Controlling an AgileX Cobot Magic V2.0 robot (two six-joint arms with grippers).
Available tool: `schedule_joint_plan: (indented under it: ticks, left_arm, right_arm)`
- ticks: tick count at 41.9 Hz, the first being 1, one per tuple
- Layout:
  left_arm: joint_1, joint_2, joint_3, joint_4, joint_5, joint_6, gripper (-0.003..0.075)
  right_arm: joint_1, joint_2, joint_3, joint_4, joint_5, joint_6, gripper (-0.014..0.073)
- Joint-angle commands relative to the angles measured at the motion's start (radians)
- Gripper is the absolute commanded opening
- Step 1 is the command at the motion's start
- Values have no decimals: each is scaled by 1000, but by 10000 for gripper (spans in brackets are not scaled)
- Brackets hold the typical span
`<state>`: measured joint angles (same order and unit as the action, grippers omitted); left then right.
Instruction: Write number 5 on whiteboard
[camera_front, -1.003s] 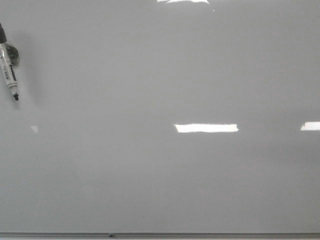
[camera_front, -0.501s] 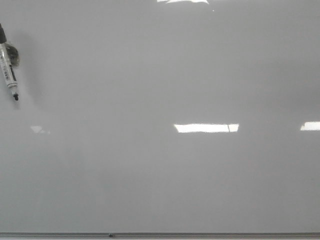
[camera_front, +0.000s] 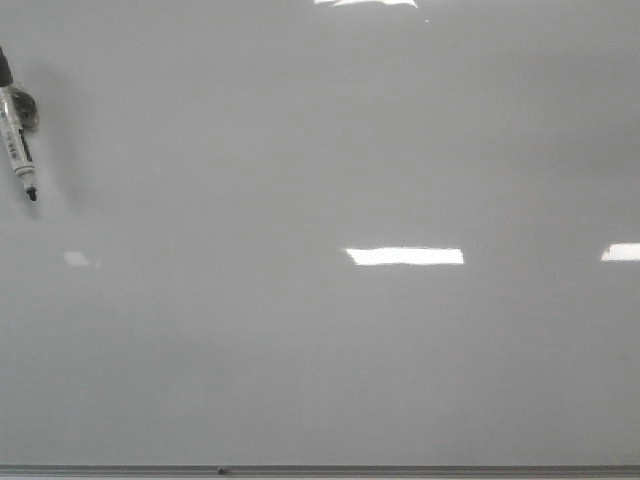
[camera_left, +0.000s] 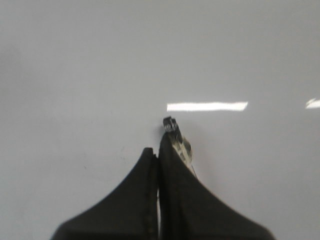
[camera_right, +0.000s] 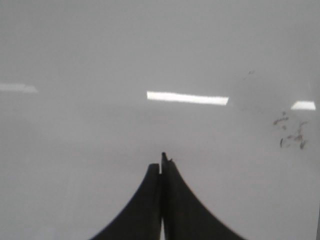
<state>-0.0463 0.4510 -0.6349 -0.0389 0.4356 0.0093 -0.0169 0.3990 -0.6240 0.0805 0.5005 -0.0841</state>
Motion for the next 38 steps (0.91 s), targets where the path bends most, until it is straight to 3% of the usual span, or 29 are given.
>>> schedule_joint_plan:
  ticks: [1,19,22,25,30,32,35,38]
  left_arm:
    - [-1,54,-14,-10,-50,-9,-20]
    - [-1,195,30,-13,-36,-9,-20]
    - [-1,218,30,-13,-43,-9,-20]
    - [-1,239,30,-13,-52,-9,-5]
    - [-1,278,30,-13,-79,-9,130]
    - [-1,299,30,-13,-100,-9,232]
    - [-1,334,30,-20,-149,-9,397]
    - [-1,375,28,-48,-204,-9,512]
  right_arm:
    - [-7,59,-31,-3,-24,-3,-69]
    - [-7,239,-31,-3,35,-4,-61]
    - [-7,264,-31,-3,35,-4,-15]
    - [-7,290,-31,-3,35,-4,97]
    - [-7,317,-31,-3,34,-4,360]
    - [-7,320,-31,-3,33,-4,478]
    - [-7,320,-31,-3,26,-4,582]
    - [-7,320,-31,-3,14,-4,624]
